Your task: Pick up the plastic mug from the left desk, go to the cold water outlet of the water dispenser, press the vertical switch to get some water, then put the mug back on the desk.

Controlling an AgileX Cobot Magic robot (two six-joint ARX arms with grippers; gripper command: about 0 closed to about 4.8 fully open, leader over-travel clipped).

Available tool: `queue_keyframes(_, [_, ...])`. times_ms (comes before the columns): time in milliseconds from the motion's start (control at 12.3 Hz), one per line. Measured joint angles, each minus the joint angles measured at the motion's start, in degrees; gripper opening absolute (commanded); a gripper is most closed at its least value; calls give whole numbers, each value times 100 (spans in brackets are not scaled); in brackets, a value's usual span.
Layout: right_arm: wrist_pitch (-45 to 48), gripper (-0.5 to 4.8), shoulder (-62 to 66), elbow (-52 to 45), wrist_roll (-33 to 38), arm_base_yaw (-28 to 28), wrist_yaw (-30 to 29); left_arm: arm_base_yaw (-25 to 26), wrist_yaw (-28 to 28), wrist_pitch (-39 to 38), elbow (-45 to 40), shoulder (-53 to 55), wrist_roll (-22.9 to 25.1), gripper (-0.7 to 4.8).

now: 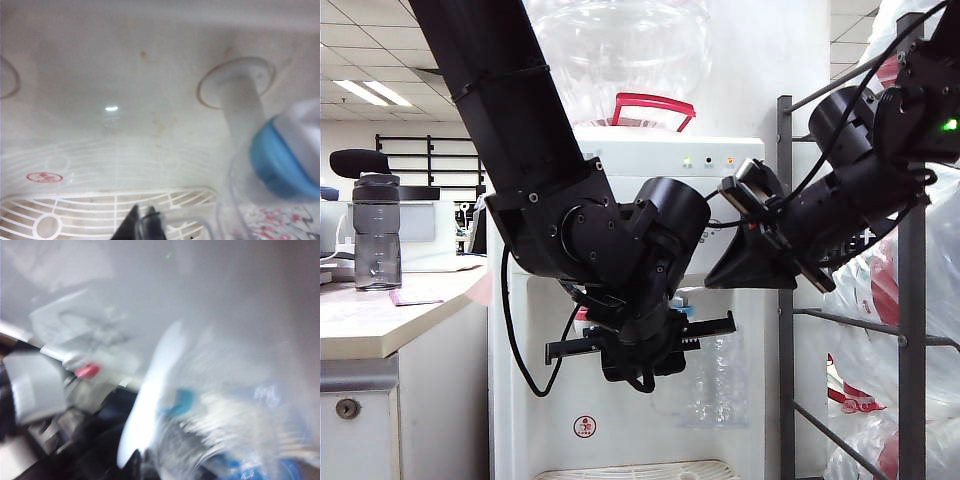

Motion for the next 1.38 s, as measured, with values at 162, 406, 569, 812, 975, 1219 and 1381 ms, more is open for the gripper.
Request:
queue_keyframes(162, [-219,-5,-249,28,-109,92,-105,-2,37,7,2,0,2,-7])
queue_keyframes(406, [-505,-5,-651,55,-356,70,-122,-4,76,7,2,0,17,-7])
queue_keyframes(569, [-492,-5,-667,63,-660,63,-39,0,72,7,2,0,20,-7])
queue_keyframes(812, [-494,-5,-654,61,-1589,72,26,2,79,7,2,0,20,-7])
queue_keyframes(975, [-470,-5,-629,61,-2079,72,264,2,81,7,2,0,20,-7])
queue_keyframes(1219, [-291,-5,-627,61,-2651,72,282,2,81,7,2,0,20,-7])
queue_keyframes(1381, [-157,-5,-627,63,-3099,70,264,2,81,4,2,0,17,-7])
